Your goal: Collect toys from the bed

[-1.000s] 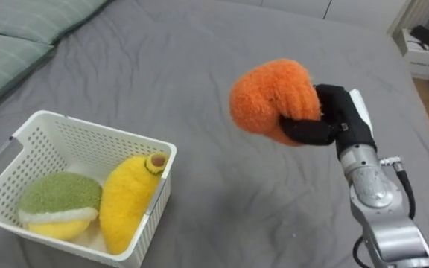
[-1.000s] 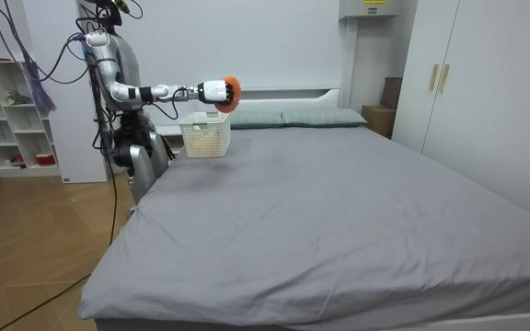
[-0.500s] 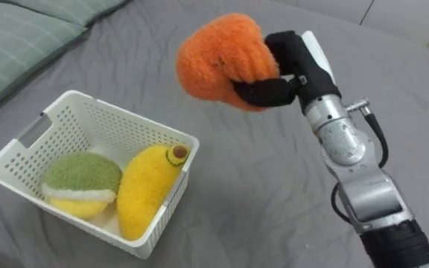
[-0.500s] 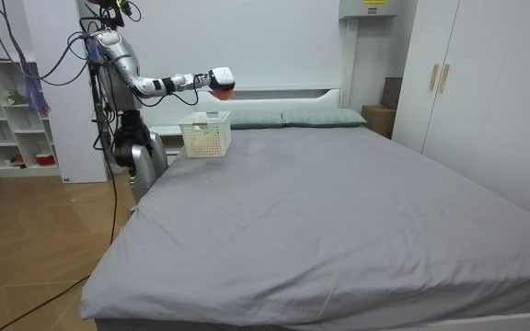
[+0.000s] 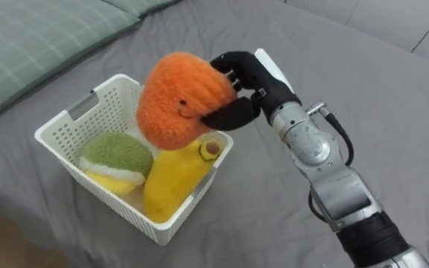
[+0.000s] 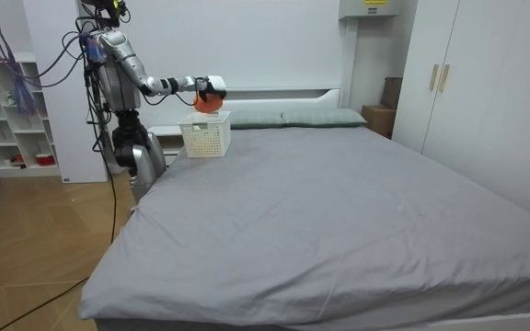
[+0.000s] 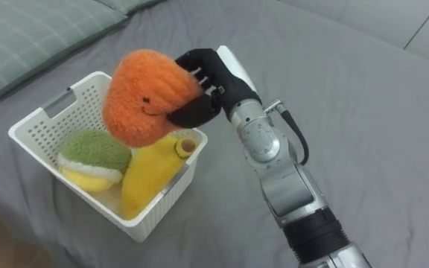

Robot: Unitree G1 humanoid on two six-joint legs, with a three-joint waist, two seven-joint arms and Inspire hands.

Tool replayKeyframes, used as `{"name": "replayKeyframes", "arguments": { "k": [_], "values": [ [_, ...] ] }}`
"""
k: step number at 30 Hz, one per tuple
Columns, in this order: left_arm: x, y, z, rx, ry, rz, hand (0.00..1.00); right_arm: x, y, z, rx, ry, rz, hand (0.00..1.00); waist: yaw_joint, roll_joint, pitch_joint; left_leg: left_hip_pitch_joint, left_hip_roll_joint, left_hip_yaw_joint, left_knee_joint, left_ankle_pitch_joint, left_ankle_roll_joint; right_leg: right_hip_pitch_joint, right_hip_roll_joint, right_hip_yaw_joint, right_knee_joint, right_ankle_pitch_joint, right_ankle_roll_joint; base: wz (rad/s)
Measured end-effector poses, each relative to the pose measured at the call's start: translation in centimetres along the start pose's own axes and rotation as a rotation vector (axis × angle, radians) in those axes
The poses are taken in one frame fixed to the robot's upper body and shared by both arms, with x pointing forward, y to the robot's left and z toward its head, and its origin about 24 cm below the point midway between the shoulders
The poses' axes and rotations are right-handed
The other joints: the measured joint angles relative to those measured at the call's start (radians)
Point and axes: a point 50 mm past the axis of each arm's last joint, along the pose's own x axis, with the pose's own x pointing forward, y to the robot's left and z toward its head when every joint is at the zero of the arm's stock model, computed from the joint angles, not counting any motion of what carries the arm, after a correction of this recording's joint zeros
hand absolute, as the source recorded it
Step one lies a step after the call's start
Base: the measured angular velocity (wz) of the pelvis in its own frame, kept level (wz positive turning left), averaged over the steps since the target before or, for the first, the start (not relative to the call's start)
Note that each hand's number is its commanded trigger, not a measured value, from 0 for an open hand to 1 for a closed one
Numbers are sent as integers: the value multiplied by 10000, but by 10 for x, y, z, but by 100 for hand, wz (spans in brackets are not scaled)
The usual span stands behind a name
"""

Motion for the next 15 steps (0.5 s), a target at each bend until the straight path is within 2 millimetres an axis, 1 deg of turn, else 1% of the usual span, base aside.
{"name": "replayKeyframes", "arguments": {
  "k": [3, 10, 15],
  "values": [
    [0, 0, -1, 10, 10, -4, 0, 0, 2, -6, 15, 275, 52, 0, 9, -67, 16, -33, -23, -24, 0, 20, 12, 10, -17, -22, 3, 0, 0, 2],
    [0, 0, 1, 64, -53, 11, 0, 0, 1, -7, 12, 316, 49, 0, -53, -51, 27, -56, -29, -20, -5, 21, 16, -20, -27, -10, 8, 0, 0, 0],
    [0, 1, 6, 66, -209, 29, 0, 1, 2, -11, 13, 476, 85, 0, -55, -46, 30, -78, -29, -13, -5, 22, 18, -48, -26, 26, 7, 0, 0, 0]
  ]
}}
